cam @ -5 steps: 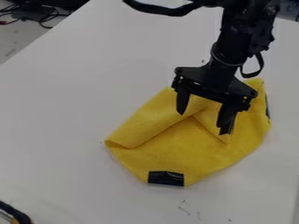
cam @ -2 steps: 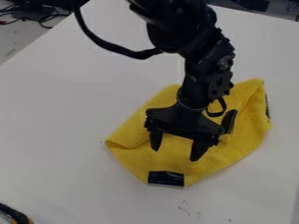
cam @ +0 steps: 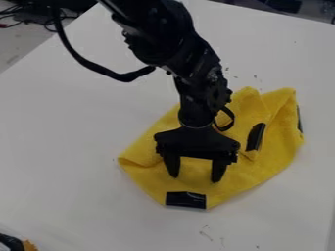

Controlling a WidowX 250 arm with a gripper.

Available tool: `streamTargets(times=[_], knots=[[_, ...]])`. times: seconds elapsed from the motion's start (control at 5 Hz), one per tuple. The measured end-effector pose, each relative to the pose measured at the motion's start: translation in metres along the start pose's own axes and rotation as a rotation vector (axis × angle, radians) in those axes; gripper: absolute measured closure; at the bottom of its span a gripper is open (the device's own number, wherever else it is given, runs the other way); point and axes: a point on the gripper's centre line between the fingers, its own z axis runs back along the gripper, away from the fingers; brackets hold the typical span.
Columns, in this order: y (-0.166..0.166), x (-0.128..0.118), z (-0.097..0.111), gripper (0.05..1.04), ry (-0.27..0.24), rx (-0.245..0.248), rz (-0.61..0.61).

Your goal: Move the yellon cloth on the top right in the table

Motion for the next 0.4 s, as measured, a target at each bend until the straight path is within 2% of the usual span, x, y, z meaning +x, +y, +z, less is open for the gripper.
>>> streamTargets(times=[0.2,0.4], knots=[[0.0068,0.0005,-0.0019,0.082,0.005,-0.033,0.004],[0.0133,-0.0068,0.0003,0.083,-0.015,-0.039,-0.003]])
